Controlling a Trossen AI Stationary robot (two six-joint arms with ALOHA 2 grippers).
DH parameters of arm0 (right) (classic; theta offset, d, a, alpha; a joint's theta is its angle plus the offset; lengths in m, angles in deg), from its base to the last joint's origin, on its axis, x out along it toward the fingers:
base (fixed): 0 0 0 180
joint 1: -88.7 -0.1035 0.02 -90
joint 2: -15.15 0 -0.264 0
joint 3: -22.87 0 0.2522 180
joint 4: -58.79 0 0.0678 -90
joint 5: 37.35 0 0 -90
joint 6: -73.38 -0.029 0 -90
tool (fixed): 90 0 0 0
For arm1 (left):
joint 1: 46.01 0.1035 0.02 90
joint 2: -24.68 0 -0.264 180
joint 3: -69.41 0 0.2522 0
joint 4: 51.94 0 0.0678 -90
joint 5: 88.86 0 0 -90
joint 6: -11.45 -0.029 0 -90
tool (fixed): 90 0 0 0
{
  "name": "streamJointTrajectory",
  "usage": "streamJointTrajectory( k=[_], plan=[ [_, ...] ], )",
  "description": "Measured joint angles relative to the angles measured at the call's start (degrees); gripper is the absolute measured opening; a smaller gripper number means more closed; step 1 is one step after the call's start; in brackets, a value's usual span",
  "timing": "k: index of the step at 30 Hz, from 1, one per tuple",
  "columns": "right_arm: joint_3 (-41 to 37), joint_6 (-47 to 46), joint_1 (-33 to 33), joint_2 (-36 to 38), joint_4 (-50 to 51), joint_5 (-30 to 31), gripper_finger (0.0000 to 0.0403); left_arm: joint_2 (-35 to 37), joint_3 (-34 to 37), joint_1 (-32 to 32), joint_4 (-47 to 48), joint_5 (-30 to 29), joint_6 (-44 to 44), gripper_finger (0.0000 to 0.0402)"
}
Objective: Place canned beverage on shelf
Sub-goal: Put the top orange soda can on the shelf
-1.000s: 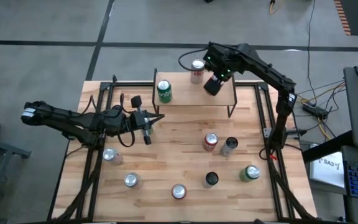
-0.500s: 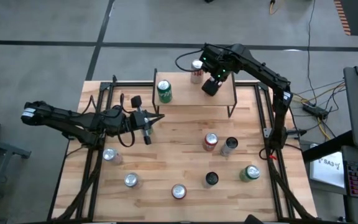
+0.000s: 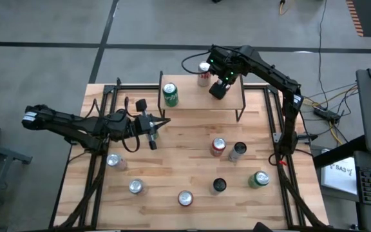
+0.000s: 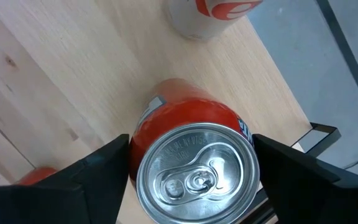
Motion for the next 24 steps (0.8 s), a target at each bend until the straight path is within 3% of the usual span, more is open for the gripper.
streamJointTrajectory(
  k=[13, 24],
  plan=[
    [0.0, -0.4, 0.0, 0.0, 0.2, -0.2, 0.0354, 0.0, 0.0, 0.0, 0.0, 0.0, 0.0, 0.0000],
    [1.6, -0.4, 0.0, 0.4, 0.2, 1.9, 0.0359, 0.0, 0.0, 0.0, 0.0, 0.0, 0.0, 0.0000]
  ],
)
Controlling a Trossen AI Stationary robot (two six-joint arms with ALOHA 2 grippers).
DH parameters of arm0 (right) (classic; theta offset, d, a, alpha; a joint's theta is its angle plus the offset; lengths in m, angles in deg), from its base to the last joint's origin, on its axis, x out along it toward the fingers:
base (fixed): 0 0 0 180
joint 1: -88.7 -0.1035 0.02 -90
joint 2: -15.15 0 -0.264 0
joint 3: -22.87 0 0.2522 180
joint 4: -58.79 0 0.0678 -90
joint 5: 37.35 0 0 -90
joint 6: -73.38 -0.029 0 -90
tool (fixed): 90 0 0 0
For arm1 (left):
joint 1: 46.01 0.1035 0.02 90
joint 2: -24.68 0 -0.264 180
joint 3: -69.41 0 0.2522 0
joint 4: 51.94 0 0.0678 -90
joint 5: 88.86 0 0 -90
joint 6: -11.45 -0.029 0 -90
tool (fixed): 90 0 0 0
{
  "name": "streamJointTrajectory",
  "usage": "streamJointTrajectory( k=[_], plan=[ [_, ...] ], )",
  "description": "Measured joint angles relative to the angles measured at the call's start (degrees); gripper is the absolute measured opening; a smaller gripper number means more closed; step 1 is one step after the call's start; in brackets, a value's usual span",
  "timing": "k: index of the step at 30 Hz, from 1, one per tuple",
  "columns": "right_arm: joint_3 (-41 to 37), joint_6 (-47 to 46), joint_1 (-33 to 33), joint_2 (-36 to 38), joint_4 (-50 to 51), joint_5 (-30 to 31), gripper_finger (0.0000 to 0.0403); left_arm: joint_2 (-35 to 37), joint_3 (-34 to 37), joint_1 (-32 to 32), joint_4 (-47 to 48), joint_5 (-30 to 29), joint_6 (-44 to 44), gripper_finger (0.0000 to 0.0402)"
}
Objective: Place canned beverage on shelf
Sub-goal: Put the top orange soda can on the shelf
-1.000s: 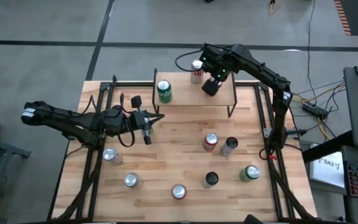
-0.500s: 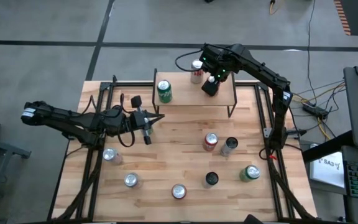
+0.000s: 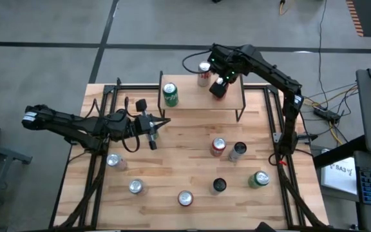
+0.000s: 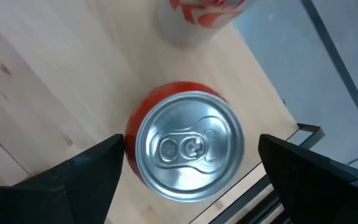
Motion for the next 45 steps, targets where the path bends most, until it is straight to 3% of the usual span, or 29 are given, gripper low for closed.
streamJointTrajectory(
  k=[9, 16, 24, 29, 35, 40, 45],
  plan=[
    [7.7, -1.2, 0.0, 0.1, -0.3, 1.0, 0.0359, 0.0, 0.0, 0.0, 0.0, 0.0, 0.2, 0.0000],
    [6.8, -1.3, -3.5, 3.5, -3.9, 0.6, 0.0354, 0.0, 0.0, 0.0, 0.0, 0.0, 0.6, 0.0000],
    [3.8, 2.2, -12.8, 7.6, -13.0, 0.7, 0.0273, 0.0, 0.0, 0.0, 0.0, 0.0, 1.7, 0.0000],
    [-6.7, 4.8, -17.8, 13.0, -22.5, 0.9, 0.0194, 0.0, 0.0, 0.0, 0.1, 0.0, 3.0, 0.0000],
    [-26.1, 4.7, -20.7, 22.5, -36.7, 4.6, 0.0116, 0.0, 0.0, 0.0, 0.2, 0.0, 4.0, 0.0000],
    [-43.1, 4.1, -22.2, 29.6, -51.2, 11.6, 0.0066, 0.0, 0.0, 0.0, 0.2, 0.0, 4.5, 0.0000],
    [-56.9, 1.0, -22.3, 32.7, -65.5, 11.4, 0.0034, 0.0, 0.0, 0.0, 0.2, 0.0, 4.5, 0.0000]
  ],
)
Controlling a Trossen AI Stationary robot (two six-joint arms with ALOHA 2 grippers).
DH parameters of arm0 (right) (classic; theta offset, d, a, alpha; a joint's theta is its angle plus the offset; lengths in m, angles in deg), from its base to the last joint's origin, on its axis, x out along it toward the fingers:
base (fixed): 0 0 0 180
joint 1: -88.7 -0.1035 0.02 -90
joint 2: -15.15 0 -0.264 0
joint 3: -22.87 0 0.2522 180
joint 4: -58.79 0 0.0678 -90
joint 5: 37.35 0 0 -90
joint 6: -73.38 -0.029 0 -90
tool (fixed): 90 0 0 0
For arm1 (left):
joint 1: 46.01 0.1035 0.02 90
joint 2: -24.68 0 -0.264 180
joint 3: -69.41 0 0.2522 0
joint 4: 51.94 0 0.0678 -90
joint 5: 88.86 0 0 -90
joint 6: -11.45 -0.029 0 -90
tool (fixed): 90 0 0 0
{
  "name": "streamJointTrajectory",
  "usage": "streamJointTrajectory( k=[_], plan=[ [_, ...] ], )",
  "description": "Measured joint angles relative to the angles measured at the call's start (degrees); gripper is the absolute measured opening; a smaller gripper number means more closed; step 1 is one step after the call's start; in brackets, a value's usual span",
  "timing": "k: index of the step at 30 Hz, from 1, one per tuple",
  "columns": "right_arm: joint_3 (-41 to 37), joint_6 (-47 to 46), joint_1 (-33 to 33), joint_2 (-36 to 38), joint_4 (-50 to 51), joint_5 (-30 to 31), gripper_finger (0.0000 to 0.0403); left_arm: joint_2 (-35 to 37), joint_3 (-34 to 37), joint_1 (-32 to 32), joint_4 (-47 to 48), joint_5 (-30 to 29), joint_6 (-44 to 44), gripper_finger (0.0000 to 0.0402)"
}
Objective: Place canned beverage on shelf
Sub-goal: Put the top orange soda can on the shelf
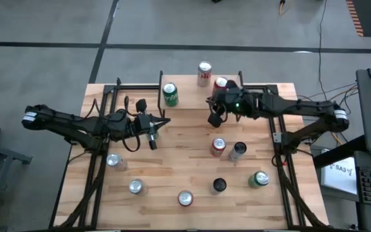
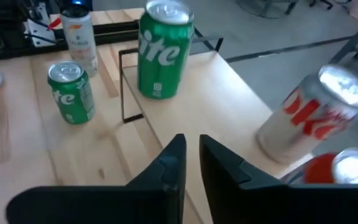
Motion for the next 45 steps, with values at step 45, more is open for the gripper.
streamJointTrajectory(
  k=[45],
  plan=[
    [-21.3, -9.6, 7.0, 3.5, -26.5, 19.3, 0.0018, 0.0, 0.0, 0.0, 0.3, 0.0, -0.1, 0.0000]
  ],
)
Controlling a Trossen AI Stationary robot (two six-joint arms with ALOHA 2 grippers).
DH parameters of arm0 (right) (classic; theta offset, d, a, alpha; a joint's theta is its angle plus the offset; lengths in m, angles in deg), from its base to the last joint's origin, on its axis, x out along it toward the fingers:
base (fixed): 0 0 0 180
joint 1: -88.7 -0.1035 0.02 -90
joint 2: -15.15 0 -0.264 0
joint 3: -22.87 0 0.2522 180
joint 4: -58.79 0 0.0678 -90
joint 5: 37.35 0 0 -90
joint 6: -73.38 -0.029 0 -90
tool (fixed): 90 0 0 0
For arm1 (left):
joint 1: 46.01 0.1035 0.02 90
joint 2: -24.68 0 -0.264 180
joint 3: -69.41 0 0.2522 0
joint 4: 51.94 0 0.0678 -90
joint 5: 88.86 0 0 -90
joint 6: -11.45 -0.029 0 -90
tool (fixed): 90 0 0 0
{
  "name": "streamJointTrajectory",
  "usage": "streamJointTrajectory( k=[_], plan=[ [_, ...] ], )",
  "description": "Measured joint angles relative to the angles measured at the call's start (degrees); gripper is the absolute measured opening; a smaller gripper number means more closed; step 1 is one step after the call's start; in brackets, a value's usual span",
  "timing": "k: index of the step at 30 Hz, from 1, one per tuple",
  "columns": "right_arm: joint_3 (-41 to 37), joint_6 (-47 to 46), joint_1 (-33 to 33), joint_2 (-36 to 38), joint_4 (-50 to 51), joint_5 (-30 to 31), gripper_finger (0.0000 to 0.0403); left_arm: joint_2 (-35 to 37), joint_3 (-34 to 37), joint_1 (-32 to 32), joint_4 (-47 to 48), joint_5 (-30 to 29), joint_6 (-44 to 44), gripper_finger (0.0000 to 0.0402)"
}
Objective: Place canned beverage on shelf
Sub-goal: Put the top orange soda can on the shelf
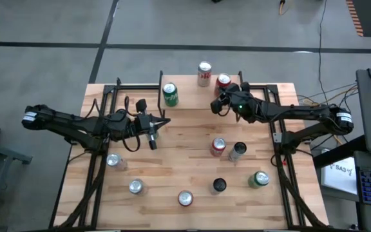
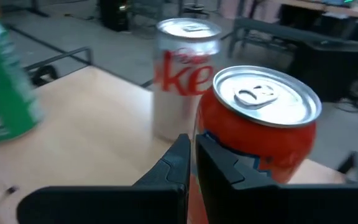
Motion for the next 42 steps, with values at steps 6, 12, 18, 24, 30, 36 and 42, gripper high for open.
streamJointTrajectory(
  k=[6, 12, 18, 24, 30, 36, 42],
  plan=[
    [0.0, 1.4, 0.0, 0.4, 0.1, 4.8, 0.0018, 0.0, 0.0, 0.0, 0.4, 0.0, 0.1, 0.0000],
    [0.0, 0.9, -0.1, 1.7, 0.2, 4.5, 0.0018, 0.0, 0.0, 0.0, 0.4, 0.0, 0.1, 0.0000],
    [1.1, -3.9, 0.3, 4.6, -0.1, -5.4, 0.0018, 0.0, 0.0, 0.0, 0.3, 0.0, 0.0, 0.0000],
    [8.7, -3.3, 0.6, 4.1, 4.7, -8.7, 0.0018, 0.0, 0.0, 0.0, 0.0, 0.0, -0.1, 0.0000],
    [17.4, -0.8, 3.5, 0.6, 13.3, -8.7, 0.0018, 0.0, 0.0, 0.0, 0.0, 0.0, -0.1, 0.0000],
    [24.6, -2.3, 8.0, -2.5, 27.4, -8.8, 0.0018, 0.0, 0.0, 0.0, -0.1, 0.0, -0.1, 0.0000],
    [26.7, -6.8, 11.6, -3.3, 35.0, -9.0, 0.0018, 0.0, 0.0, 0.0, -0.1, 0.0, -0.1, 0.0000]
  ],
)
